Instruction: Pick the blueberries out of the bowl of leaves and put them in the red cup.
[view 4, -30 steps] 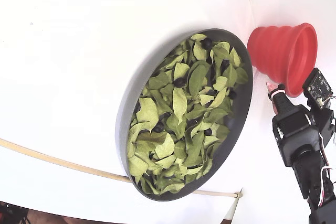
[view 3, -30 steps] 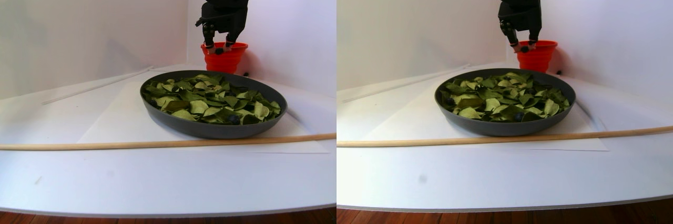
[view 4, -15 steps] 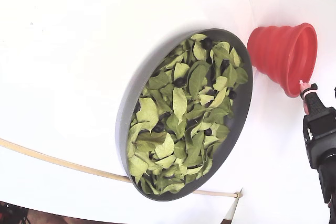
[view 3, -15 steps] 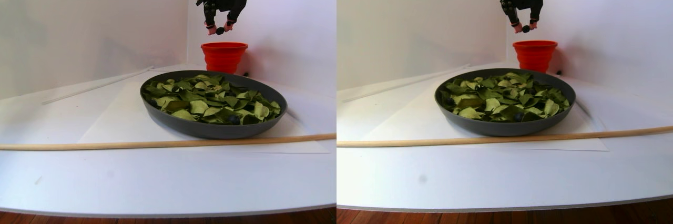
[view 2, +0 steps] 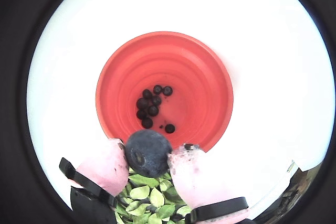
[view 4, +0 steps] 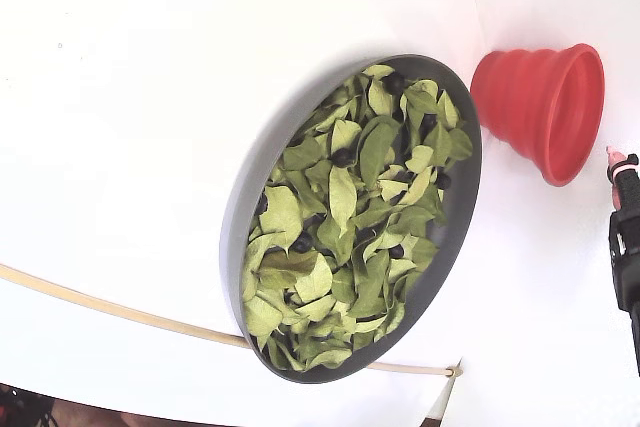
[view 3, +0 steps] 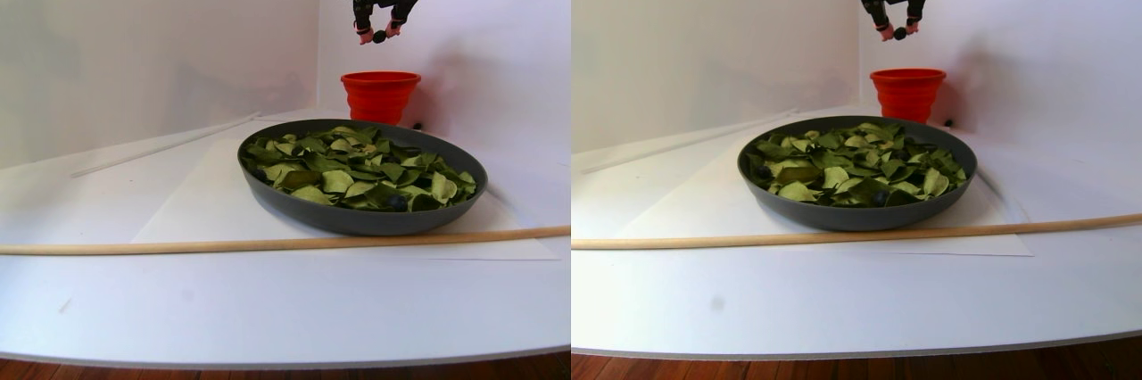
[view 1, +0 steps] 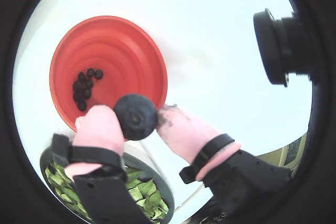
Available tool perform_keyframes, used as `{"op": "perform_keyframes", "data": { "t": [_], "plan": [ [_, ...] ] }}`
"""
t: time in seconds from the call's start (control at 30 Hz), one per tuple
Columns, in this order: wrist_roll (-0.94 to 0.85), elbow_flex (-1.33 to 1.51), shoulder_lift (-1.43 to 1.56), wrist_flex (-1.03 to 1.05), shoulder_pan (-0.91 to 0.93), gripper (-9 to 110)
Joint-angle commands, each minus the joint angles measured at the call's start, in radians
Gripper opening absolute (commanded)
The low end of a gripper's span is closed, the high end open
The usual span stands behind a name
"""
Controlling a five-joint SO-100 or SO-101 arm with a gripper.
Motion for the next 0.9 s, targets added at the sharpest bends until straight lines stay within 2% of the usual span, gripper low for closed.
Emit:
{"op": "perform_keyframes", "data": {
  "t": [0.0,0.67,0.87],
  "plan": [
    [0.002,-0.104,0.012,-0.002,0.037,15],
    [0.043,-0.295,-0.186,-0.002,0.052,15],
    [0.041,-0.325,-0.219,-0.002,0.058,19]
  ]
}}
